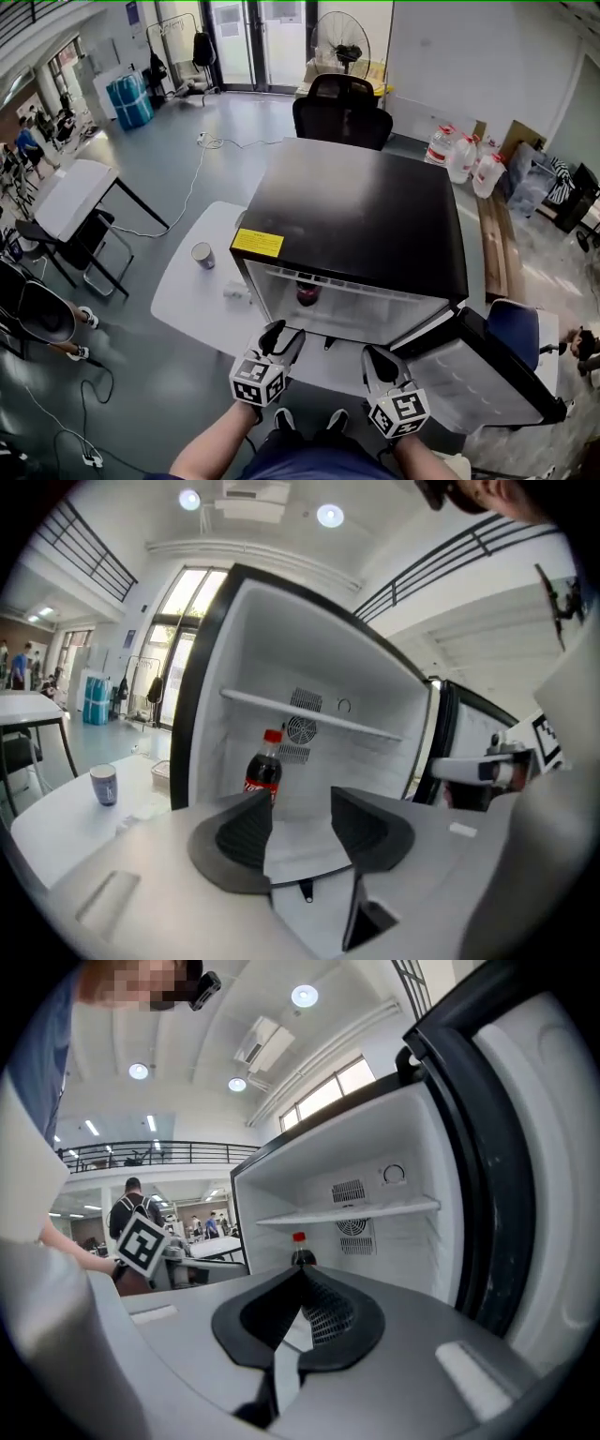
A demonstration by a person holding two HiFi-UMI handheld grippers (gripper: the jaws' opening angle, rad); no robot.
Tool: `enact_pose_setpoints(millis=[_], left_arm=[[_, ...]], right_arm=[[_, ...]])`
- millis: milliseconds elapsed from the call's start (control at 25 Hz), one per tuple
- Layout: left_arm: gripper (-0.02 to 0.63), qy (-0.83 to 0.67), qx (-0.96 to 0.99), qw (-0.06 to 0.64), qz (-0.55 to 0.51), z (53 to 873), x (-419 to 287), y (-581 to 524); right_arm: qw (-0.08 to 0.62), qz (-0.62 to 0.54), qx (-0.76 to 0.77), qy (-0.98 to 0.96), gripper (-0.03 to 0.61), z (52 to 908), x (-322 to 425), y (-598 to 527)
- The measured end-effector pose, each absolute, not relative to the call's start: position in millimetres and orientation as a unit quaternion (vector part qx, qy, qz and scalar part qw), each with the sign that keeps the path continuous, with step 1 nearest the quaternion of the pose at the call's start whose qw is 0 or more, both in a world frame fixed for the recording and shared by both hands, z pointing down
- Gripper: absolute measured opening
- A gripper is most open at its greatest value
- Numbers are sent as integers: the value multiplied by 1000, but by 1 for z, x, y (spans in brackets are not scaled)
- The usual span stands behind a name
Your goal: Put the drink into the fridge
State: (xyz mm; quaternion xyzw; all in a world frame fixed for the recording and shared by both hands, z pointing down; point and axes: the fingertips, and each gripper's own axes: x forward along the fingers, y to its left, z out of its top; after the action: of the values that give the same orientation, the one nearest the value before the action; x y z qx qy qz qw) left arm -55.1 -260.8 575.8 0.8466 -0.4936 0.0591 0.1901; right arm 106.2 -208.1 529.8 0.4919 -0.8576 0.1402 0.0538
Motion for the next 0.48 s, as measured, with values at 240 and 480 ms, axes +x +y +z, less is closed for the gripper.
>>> enact_pose_setpoints(millis=[240,480], left_arm=[[59,-508,846,165,7,528,-68,-225],[5,-520,841,149,-18,503,-104,-206]], right_arm=[[26,117,478,-870,4,501,93,-227],[17,95,473,-876,3,485,78,-231]])
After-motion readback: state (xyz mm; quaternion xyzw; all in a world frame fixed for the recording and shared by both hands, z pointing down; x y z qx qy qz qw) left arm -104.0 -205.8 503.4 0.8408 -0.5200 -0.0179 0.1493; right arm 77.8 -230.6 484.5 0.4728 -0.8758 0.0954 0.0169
